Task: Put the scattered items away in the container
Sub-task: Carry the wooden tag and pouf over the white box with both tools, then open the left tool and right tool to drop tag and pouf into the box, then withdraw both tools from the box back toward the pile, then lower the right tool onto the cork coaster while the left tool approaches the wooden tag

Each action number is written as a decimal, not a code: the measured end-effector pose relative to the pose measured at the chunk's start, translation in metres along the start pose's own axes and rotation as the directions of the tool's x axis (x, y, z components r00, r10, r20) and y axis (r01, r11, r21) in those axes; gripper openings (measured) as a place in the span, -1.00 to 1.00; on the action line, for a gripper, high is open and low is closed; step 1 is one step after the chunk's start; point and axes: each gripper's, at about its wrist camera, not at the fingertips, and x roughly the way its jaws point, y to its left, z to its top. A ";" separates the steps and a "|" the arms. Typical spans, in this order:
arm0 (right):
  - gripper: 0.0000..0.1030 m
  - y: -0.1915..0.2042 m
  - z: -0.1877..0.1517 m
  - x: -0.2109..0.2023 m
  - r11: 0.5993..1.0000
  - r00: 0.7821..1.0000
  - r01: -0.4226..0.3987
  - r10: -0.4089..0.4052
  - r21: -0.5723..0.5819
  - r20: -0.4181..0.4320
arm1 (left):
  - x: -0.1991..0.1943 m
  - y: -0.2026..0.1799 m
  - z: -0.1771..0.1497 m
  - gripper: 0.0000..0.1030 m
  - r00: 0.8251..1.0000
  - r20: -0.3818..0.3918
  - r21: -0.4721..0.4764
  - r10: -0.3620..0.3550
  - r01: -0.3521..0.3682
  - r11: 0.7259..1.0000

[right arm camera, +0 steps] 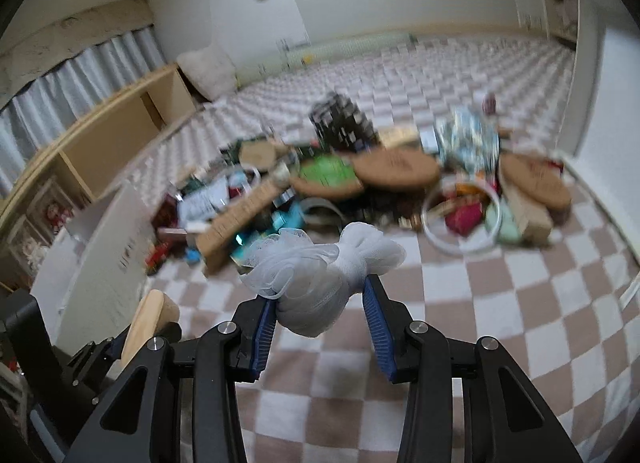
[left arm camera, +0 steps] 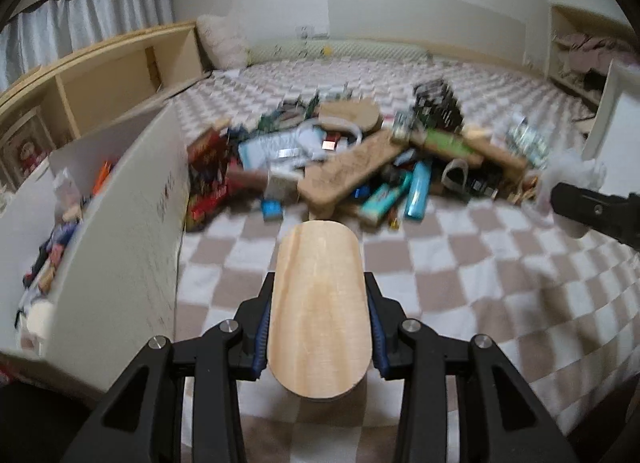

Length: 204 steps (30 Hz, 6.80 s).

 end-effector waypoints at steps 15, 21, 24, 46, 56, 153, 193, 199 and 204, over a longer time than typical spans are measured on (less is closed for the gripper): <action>-0.16 0.081 0.053 -0.021 0.988 0.994 -0.090 0.097 -0.123 0.049 | -0.050 0.075 0.062 -0.25 0.995 0.101 -0.028 0.015 -0.012 1.000; -0.16 0.131 0.068 -0.026 0.969 0.985 -0.149 0.163 -0.199 0.054 | -0.058 0.129 0.076 -0.25 0.990 0.106 -0.063 0.089 -0.082 0.995; -0.16 0.158 0.071 -0.028 0.955 0.979 -0.168 0.190 -0.246 0.067 | -0.061 0.159 0.076 -0.25 0.986 0.102 -0.095 0.135 -0.126 0.988; -0.16 0.318 0.052 0.013 0.835 0.920 -0.386 0.380 -0.391 -0.095 | -0.066 0.298 0.050 -0.24 0.957 -0.021 -0.204 0.288 -0.286 0.936; -0.16 0.327 0.018 0.048 0.833 0.927 -0.373 0.321 -0.409 -0.192 | -0.036 0.309 0.020 -0.24 0.953 -0.124 -0.189 0.278 -0.297 0.936; 1.00 0.063 0.036 -0.048 0.981 0.996 0.087 -0.081 -0.174 0.041 | -0.039 0.063 0.069 0.88 0.999 -0.041 0.034 -0.034 0.036 0.999; 1.00 -0.026 0.024 0.003 0.985 0.986 0.146 -0.152 -0.093 -0.064 | 0.049 0.016 0.047 0.87 0.972 -0.172 -0.049 -0.161 0.155 0.987; 1.00 -0.033 0.021 0.025 0.984 0.986 0.146 -0.152 -0.097 -0.061 | 0.077 0.021 0.040 0.85 0.971 -0.196 -0.043 -0.136 0.130 0.991; 1.00 -0.039 0.017 0.043 0.985 0.984 0.147 -0.155 -0.091 -0.087 | 0.093 0.021 0.035 0.85 0.966 -0.209 -0.046 -0.151 0.144 0.988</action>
